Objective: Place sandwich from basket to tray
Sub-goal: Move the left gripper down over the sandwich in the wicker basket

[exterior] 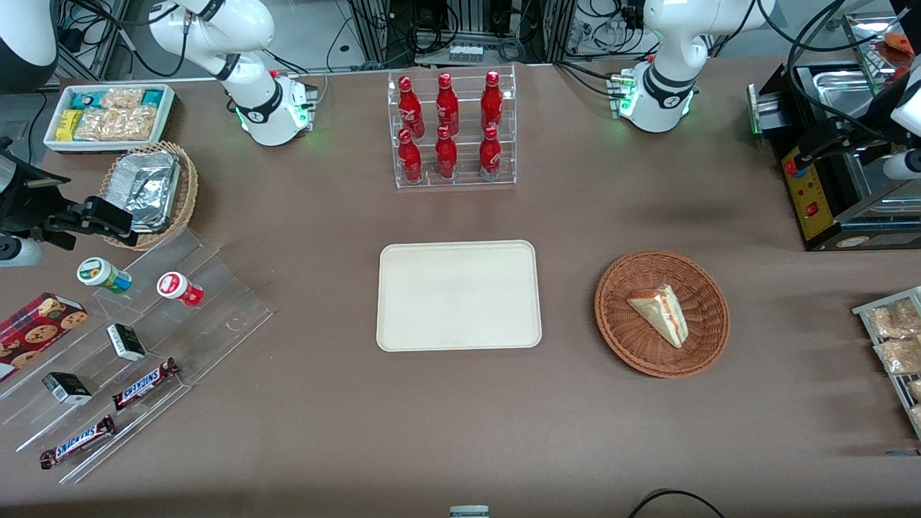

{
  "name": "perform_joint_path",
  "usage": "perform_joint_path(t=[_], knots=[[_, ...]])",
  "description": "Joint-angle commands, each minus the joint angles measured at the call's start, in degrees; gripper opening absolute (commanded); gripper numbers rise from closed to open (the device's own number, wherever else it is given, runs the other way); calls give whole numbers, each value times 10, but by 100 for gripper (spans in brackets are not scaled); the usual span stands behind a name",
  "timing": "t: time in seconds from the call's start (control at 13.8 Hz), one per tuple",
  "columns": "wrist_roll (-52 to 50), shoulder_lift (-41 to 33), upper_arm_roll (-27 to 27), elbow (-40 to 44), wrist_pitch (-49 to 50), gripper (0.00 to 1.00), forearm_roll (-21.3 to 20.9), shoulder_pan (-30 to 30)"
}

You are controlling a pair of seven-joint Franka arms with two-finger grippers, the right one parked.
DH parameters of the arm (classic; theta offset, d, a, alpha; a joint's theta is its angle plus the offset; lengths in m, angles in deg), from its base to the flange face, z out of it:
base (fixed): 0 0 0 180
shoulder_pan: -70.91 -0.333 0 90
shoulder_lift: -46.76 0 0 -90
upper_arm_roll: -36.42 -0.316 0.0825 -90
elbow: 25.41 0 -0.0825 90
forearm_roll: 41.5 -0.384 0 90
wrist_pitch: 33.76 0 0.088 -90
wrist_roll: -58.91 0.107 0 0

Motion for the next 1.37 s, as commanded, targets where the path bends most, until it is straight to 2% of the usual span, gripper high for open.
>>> perform_joint_path(t=[0.0, 0.14, 0.29, 0.58, 0.87, 1.01, 1.3], knots=[[4, 13, 7, 17, 13, 100, 9, -9], [-8, 26, 7, 15, 3, 100, -3, 1], [-69, 64, 5, 4, -29, 100, -33, 21], [-291, 105, 3, -114, -216, 100, -37, 63], [-484, 203, 4, -128, -347, 100, -37, 97], [-512, 230, 4, -147, -394, 100, -38, 112], [-540, 231, 4, -226, -514, 100, -37, 113]])
